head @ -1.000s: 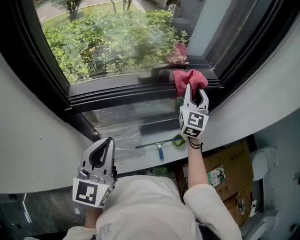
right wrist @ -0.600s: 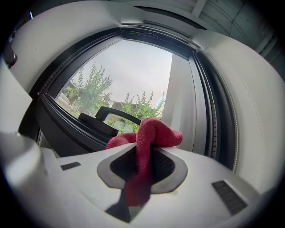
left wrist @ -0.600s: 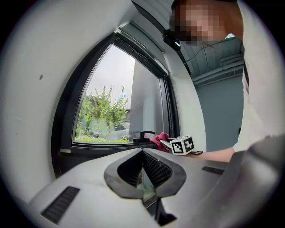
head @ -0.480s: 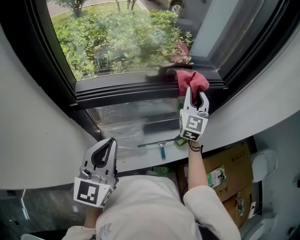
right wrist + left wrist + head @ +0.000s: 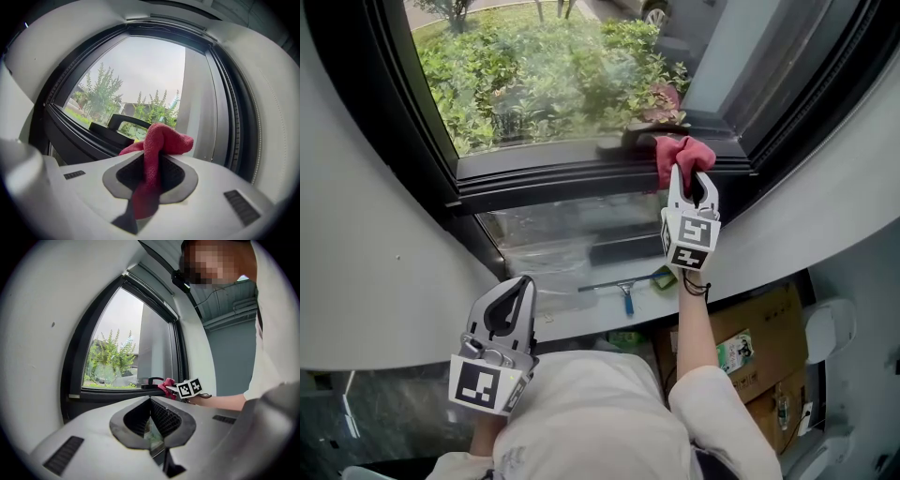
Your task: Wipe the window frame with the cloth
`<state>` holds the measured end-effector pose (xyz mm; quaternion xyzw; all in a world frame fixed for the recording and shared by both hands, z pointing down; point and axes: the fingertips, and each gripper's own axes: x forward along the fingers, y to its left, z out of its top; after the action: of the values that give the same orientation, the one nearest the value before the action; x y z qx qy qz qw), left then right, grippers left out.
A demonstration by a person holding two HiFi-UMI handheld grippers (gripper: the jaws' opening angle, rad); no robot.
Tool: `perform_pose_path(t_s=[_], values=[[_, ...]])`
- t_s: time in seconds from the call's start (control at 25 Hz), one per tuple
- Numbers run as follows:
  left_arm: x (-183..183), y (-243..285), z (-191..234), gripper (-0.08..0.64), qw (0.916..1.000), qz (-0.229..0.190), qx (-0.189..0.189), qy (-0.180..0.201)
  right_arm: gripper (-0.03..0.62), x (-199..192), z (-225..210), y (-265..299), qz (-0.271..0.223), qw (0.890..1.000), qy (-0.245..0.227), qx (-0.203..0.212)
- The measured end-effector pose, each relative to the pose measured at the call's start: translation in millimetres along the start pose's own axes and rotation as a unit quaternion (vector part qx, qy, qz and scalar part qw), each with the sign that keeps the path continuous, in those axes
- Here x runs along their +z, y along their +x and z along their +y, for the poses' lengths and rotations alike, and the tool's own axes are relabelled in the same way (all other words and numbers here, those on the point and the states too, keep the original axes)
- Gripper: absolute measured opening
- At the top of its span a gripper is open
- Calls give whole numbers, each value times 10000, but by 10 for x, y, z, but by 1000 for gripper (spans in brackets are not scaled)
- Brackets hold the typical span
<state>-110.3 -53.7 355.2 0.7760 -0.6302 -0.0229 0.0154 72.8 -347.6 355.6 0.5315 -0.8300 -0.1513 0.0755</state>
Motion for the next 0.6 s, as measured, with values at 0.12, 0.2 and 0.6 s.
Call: perform_pose_path(t_s=[0.12,0.2,0.6], values=[[-12,-21,5,8,10000,-12,10,-23,77,4,55,4,62,10000,25,70],[-20,-30,19,8,10000,-14,33,-34,77,-2,72,10,110,9998,101,151],[-11,8,16,8,10000,-24,52,-66,76,90,271,-11,0,9993,176,344]])
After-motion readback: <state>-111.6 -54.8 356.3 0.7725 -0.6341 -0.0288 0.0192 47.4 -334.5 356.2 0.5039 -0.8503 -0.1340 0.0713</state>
